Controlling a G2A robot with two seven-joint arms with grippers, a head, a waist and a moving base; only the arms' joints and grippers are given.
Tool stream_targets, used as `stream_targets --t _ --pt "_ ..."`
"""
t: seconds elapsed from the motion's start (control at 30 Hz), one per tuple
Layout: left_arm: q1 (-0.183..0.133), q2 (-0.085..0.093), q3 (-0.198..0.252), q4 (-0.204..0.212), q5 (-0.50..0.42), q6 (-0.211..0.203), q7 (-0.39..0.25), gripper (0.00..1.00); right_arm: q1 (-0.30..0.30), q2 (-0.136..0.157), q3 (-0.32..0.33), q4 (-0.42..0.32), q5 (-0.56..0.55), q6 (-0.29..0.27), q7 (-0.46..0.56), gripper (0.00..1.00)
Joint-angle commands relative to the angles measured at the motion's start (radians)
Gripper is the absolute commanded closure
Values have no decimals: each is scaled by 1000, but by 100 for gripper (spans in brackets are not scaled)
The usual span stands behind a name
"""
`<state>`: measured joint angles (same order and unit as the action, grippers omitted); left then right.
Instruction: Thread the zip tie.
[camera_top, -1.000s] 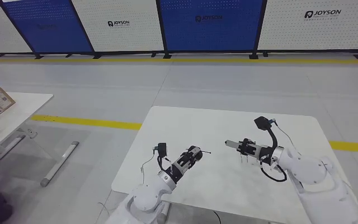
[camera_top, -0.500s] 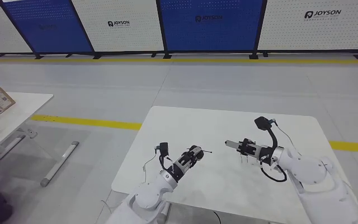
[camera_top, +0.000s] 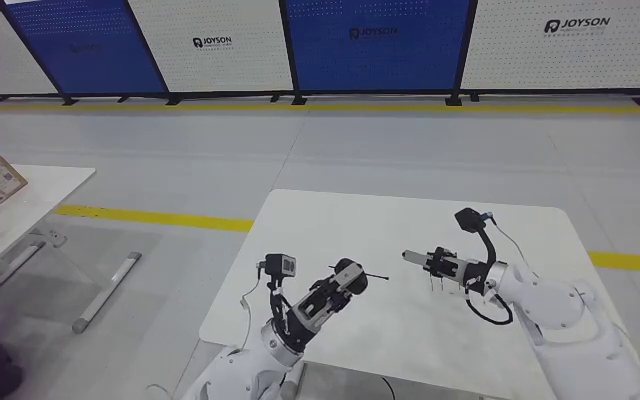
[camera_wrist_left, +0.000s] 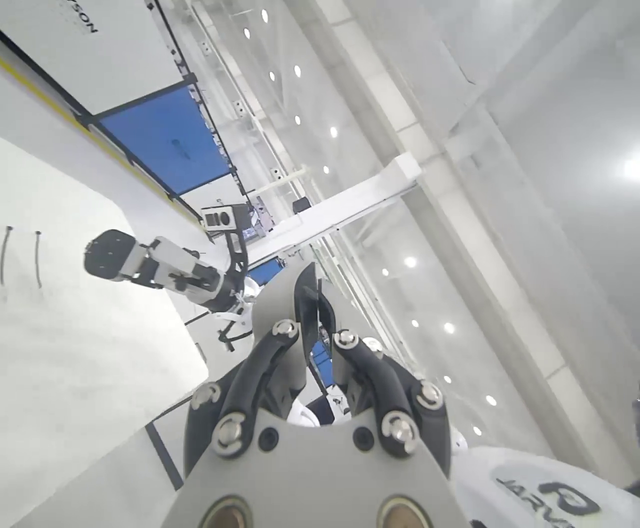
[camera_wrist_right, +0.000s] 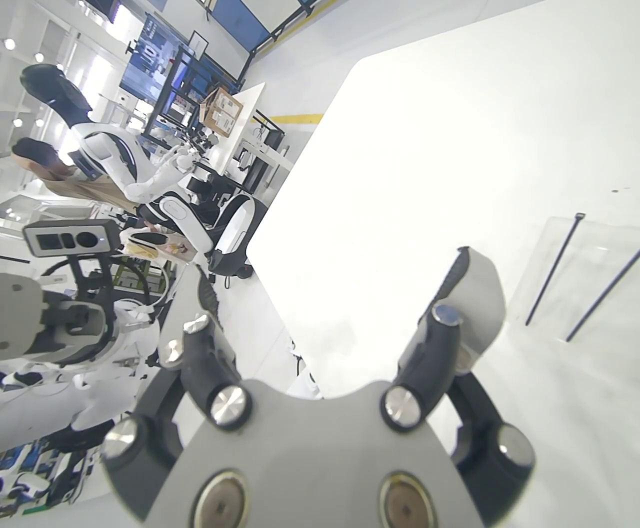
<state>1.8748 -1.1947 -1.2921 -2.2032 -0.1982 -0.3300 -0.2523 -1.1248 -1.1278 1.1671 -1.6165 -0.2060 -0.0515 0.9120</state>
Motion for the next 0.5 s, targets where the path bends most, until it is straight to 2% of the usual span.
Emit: stream_targets --t 0.0,0.07,0.13,0.27,0.3,0.4,0.47 --pt "12 2 -4 -6 7 -7 -3 100 0 0 0 0 0 0 0 0" --pt "15 3 -7 -1 23 10 6 100 0 0 0 0 0 0 0 0" --pt "0 1 4 21 33 38 23 100 0 0 0 0 0 0 0 0" --pt "-76 -6 50 120 58 122 57 100 0 0 0 0 0 0 0 0" --pt "-103 -9 69 158 77 143 75 100 0 0 0 0 0 0 0 0" --pt "-163 -17 114 244 93 182 106 100 0 0 0 0 0 0 0 0" --pt "-192 -21 137 295 107 205 109 100 0 0 0 0 0 0 0 0"
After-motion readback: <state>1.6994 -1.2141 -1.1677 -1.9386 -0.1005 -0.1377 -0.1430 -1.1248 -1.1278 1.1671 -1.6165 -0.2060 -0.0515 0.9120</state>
